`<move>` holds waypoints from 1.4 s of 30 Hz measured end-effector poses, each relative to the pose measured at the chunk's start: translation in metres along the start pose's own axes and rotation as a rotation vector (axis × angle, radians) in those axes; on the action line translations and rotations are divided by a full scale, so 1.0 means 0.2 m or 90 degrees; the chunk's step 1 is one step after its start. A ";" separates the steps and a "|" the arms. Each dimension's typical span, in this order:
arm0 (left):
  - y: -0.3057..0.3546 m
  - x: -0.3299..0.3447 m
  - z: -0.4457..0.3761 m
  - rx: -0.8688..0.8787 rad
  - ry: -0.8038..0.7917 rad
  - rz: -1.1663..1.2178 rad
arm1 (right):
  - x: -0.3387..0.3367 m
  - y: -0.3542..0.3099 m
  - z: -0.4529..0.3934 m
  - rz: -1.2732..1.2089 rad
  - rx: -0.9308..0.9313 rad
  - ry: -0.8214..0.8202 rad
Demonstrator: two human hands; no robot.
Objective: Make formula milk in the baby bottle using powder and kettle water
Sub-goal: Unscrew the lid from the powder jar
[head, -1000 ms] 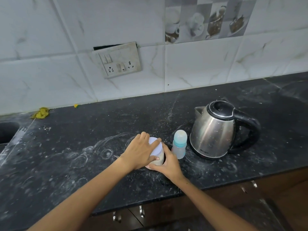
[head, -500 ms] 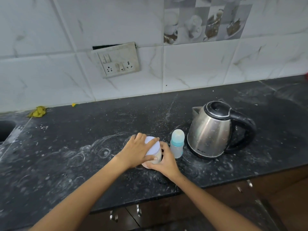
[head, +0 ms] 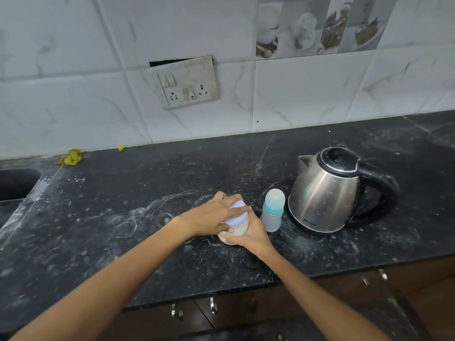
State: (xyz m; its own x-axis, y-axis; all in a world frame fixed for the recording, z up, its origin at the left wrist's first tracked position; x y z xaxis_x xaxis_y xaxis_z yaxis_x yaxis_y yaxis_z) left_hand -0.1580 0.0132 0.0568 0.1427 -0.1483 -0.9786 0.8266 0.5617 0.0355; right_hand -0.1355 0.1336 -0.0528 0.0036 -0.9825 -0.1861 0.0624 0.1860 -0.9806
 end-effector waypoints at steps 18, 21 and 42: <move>-0.02 -0.11 0.02 -0.096 -0.122 0.090 | 0.04 0.04 0.01 0.117 -0.012 0.084; 0.00 -0.09 -0.03 -0.071 -0.131 0.035 | 0.04 0.03 0.00 0.131 -0.003 0.076; -0.02 -0.07 -0.12 -0.205 -0.146 -0.003 | 0.02 -0.01 0.01 0.151 0.015 0.036</move>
State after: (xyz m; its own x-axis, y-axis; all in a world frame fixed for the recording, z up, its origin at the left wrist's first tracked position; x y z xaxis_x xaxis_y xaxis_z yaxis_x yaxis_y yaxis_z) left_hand -0.1769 0.0324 0.0658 0.2874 -0.3085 -0.9068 0.6190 0.7823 -0.0700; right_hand -0.1330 0.1299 -0.0508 -0.0349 -0.9094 -0.4144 0.0897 0.4101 -0.9076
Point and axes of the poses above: each hand's wrist, its own z-axis away from the middle knuckle, its own x-axis out of the palm, y = z × x, the point moved 4 cm from there along -z, towards the middle knuckle, and after that the axes turned 3 degrees about -z, right-handed, at the moved point
